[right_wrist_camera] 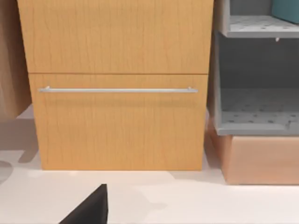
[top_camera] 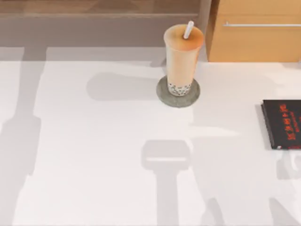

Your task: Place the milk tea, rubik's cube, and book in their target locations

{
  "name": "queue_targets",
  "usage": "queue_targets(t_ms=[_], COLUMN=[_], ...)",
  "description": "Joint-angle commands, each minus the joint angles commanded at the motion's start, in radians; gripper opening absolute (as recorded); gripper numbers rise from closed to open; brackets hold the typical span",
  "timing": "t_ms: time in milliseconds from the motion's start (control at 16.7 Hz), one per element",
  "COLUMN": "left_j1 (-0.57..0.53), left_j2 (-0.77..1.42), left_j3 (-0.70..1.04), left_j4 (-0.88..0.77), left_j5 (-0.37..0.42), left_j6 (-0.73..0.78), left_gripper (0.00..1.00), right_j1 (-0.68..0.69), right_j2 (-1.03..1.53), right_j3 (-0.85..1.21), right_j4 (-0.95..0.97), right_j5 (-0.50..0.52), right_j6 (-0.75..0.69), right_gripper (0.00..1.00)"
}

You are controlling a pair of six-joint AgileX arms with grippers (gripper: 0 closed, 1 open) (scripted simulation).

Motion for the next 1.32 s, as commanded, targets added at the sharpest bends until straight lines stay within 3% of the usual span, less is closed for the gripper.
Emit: queue_targets(t_ms=[720,1320], left_j1=[0.0,0.003], left_j2=[0.0,-0.004], left_j3=[0.0,-0.004], left_j4=[0.0,0.001], left_j5=[0.0,-0.001], left_j6=[0.0,0.0], left_gripper=[0.98,1.0], right_j1=[0.0,0.0], right_j2=[0.0,0.0], right_j3=[0.0,0.0], right_j4=[0.0,0.0], right_j5=[0.0,0.0], right_j6=[0.0,0.0], right_gripper=[1.0,1.0])
